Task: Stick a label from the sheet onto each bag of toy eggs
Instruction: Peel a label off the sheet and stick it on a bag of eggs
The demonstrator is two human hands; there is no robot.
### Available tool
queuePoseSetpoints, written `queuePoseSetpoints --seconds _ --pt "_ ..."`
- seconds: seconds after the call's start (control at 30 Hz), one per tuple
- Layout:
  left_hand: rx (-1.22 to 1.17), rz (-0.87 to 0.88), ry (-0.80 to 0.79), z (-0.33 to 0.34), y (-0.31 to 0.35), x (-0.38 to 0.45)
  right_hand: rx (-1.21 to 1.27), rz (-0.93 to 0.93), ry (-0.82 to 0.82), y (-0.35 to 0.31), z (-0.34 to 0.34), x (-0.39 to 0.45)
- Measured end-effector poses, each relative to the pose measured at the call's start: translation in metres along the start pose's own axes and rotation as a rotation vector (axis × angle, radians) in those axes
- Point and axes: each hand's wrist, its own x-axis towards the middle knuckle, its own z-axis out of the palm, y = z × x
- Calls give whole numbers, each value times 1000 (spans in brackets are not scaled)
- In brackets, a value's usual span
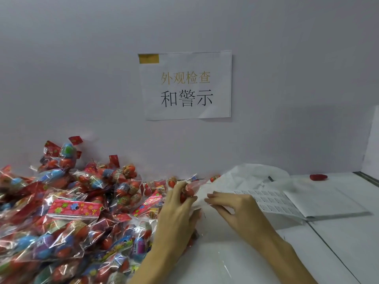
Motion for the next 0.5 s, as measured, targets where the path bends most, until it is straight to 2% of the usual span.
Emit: queuePoseSetpoints --seconds 0.13,0.37,0.5 --pt "2 -21 84 0 -2 -2 84 93 -102 -8 5 -2" --pt "-64 -46 107 -1 2 -5 39 155 -62 -10 17 -2" --pt "-88 -66 109 -3 4 -4 13 136 31 -15 19 -2"
